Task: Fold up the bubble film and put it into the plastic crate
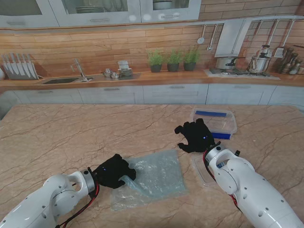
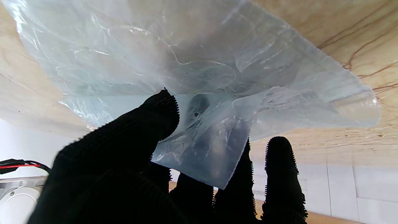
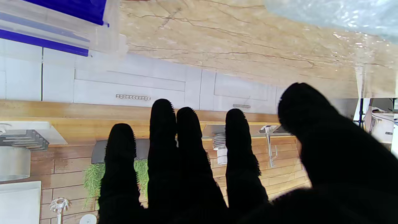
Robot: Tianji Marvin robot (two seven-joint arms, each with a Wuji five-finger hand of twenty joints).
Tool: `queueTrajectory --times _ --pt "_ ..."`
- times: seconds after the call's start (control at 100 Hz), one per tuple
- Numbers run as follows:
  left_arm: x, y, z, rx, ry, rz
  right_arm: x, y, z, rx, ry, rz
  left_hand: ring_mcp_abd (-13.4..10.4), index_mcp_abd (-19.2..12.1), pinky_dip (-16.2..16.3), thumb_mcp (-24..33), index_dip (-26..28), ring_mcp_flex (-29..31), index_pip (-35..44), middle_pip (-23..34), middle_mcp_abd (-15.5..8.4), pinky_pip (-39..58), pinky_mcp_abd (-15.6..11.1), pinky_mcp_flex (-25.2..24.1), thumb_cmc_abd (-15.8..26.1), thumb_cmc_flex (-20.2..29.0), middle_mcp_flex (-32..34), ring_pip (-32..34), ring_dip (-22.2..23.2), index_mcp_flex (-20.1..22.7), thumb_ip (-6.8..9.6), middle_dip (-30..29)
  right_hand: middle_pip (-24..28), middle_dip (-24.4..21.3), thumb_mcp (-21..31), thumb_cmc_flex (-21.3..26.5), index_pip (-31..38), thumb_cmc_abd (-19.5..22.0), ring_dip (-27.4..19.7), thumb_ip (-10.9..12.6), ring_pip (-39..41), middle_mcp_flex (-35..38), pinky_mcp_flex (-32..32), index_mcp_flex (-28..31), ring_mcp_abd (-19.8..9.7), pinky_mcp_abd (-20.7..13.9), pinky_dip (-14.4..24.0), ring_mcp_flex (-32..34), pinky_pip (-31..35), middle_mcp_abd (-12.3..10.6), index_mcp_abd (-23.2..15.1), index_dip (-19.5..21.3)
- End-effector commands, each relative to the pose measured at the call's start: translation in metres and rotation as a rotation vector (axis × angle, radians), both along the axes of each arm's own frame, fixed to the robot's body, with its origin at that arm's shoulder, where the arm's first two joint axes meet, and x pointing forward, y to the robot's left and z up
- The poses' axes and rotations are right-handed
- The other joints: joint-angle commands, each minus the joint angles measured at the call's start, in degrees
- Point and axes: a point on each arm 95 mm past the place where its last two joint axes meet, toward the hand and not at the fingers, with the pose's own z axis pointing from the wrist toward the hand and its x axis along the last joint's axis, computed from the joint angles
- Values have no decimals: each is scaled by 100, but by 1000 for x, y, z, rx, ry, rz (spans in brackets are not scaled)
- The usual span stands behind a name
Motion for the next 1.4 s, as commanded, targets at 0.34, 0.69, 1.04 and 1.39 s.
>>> queueTrajectory --times 0.34,0.69,1.04,1.39 --pt "-5 -5 -7 -34 56 -7 18 35 -6 -81 153 66 3 -244 2 -82 -255 -80 -220 29 84 -65 -47 -100 -24 118 -58 -52 12 236 93 -7 -295 -133 -627 -489 -445 -83 -101 5 -348 -493 -173 -567 75 125 73 -294 -495 190 267 -61" --pt "-6 -7 -9 -41 81 -11 27 45 -19 -213 264 86 24 -178 -4 -58 -338 -112 -261 134 108 -99 -35 -128 -172 -1 -165 -71 4 227 77 -75 -109 110 -283 -234 -612 -524 43 -38 -232 -636 -118 -740 -28 65 321 -342 -686 151 310 37" --pt "-7 -9 -12 -21 95 -22 29 50 -29 -307 330 105 37 -77 7 -100 -382 -144 -308 291 146 -118 -44 -144 -203 -189 -296 -79 6 215 16 -205 -421 114 -652 -315 -1004 -620 -21 -48 -508 -1149 -252 -919 -13 43 490 -688 -937 239 368 -91" --pt "-7 -9 -13 -18 124 -18 29 62 -42 -420 388 141 38 -26 8 -94 -399 -189 -378 433 144 -154 -47 -166 -356 -273 -430 -116 -8 154 5 -395 -722 -128 -10 109 367 -870 -553 13 -1532 -1147 -429 582 0 37 738 -1034 -1472 230 -183 787"
